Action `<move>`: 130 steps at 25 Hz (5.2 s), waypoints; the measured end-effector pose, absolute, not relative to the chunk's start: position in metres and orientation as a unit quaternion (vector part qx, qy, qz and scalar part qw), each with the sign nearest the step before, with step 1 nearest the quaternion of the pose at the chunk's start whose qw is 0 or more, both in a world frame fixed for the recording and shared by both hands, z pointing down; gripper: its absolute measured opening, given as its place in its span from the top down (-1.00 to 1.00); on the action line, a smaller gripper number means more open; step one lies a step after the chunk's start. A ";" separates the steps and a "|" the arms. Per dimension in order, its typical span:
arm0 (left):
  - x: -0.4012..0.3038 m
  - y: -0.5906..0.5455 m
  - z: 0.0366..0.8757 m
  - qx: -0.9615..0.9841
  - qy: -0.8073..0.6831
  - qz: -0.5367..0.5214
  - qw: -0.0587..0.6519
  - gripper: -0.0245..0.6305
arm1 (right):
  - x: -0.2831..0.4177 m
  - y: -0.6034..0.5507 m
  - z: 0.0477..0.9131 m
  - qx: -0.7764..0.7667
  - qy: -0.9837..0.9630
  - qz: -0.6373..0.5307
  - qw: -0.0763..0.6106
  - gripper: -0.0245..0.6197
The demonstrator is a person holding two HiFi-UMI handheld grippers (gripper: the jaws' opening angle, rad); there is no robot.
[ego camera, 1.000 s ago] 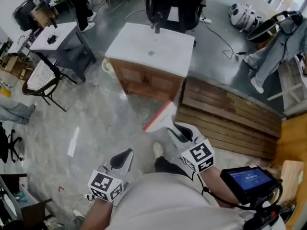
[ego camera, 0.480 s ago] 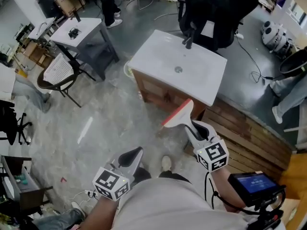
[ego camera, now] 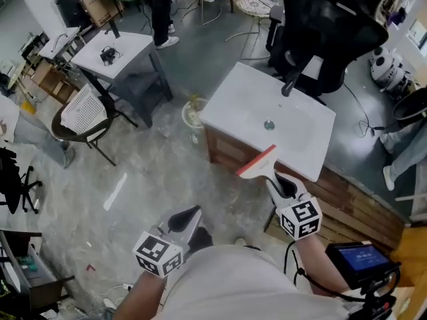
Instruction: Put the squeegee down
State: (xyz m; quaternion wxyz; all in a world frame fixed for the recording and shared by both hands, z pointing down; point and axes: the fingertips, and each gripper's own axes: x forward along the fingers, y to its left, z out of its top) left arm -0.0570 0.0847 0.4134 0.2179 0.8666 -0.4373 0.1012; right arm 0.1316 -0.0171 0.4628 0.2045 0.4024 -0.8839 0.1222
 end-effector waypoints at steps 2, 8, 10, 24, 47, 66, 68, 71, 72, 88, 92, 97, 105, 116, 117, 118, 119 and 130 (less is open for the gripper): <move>-0.081 0.058 0.410 0.873 -0.425 0.102 0.214 0.90 | 0.110 -0.042 0.463 0.416 -0.876 0.133 0.203 0.62; -0.128 -0.006 0.394 0.900 -0.375 0.111 0.194 0.90 | 0.060 -0.113 0.472 0.469 -0.844 0.171 0.195 0.62; -0.143 -0.022 0.399 0.903 -0.365 0.116 0.196 0.90 | 0.046 -0.137 0.482 0.489 -0.831 0.182 0.191 0.62; -0.158 -0.147 0.414 0.894 -0.368 0.123 0.225 0.90 | 0.027 -0.338 0.544 0.574 -0.769 0.213 0.181 0.62; -0.134 -0.292 0.427 0.864 -0.399 0.155 0.264 0.90 | 0.045 -0.525 0.632 0.627 -0.698 0.293 0.182 0.62; -0.140 -0.307 0.441 0.856 -0.403 0.155 0.284 0.90 | 0.029 -0.524 0.657 0.592 -0.722 0.302 0.192 0.39; -0.141 -0.305 0.439 0.858 -0.401 0.153 0.283 0.90 | 0.027 -0.523 0.655 0.590 -0.724 0.301 0.192 0.36; -0.143 -0.300 0.434 0.860 -0.397 0.152 0.282 0.90 | 0.026 -0.519 0.650 0.591 -0.723 0.303 0.191 0.31; -0.144 -0.298 0.434 0.861 -0.395 0.152 0.282 0.90 | 0.027 -0.517 0.650 0.592 -0.722 0.303 0.191 0.31; -0.141 -0.285 0.439 0.856 -0.405 0.153 0.282 0.90 | 0.022 -0.514 0.653 0.590 -0.722 0.309 0.190 0.31; -0.142 -0.279 0.439 0.855 -0.408 0.151 0.282 0.90 | 0.015 -0.513 0.652 0.585 -0.728 0.297 0.200 0.31; -0.146 -0.275 0.436 0.851 -0.415 0.148 0.287 0.90 | 0.007 -0.510 0.648 0.578 -0.734 0.288 0.211 0.31; -0.155 -0.258 0.442 0.852 -0.418 0.139 0.284 0.91 | -0.005 -0.492 0.653 0.575 -0.737 0.281 0.217 0.31; -0.158 -0.238 0.441 0.856 -0.413 0.133 0.281 0.90 | -0.002 -0.471 0.647 0.583 -0.734 0.275 0.215 0.31; -0.159 -0.235 0.441 0.856 -0.413 0.132 0.279 0.90 | -0.002 -0.469 0.646 0.584 -0.734 0.273 0.214 0.31; -0.160 -0.231 0.441 0.857 -0.413 0.132 0.278 0.90 | -0.003 -0.465 0.645 0.586 -0.734 0.271 0.213 0.31; -0.161 -0.227 0.441 0.857 -0.413 0.132 0.278 0.91 | -0.003 -0.462 0.644 0.587 -0.733 0.270 0.212 0.31; -0.179 -0.172 0.434 0.868 -0.404 0.120 0.261 0.90 | -0.004 -0.398 0.625 0.597 -0.731 0.257 0.209 0.31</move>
